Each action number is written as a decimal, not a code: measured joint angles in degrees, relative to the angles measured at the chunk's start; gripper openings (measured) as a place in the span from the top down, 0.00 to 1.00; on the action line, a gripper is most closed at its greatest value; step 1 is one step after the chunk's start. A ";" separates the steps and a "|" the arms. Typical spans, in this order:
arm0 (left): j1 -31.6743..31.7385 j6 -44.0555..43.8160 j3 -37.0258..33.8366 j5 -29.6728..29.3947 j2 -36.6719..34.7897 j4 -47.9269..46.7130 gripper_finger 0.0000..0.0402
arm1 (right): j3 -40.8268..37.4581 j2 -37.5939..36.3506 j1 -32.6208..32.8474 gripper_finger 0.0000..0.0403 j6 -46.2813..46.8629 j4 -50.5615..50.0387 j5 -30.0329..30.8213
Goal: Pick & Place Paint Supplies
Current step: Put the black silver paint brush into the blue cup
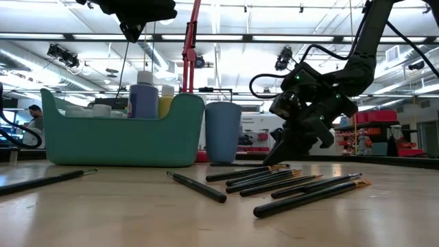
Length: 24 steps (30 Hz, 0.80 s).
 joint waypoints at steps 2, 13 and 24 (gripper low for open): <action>0.00 0.00 0.00 0.00 0.00 0.00 0.80 | -0.04 0.04 0.59 0.96 1.62 0.10 -0.39; 0.00 0.00 0.00 0.00 0.00 0.00 0.80 | -0.54 -5.35 5.65 0.97 3.19 -4.05 1.43; -0.02 0.43 0.00 -0.02 0.00 0.00 0.80 | -0.43 -12.53 8.47 0.99 2.77 -14.72 10.95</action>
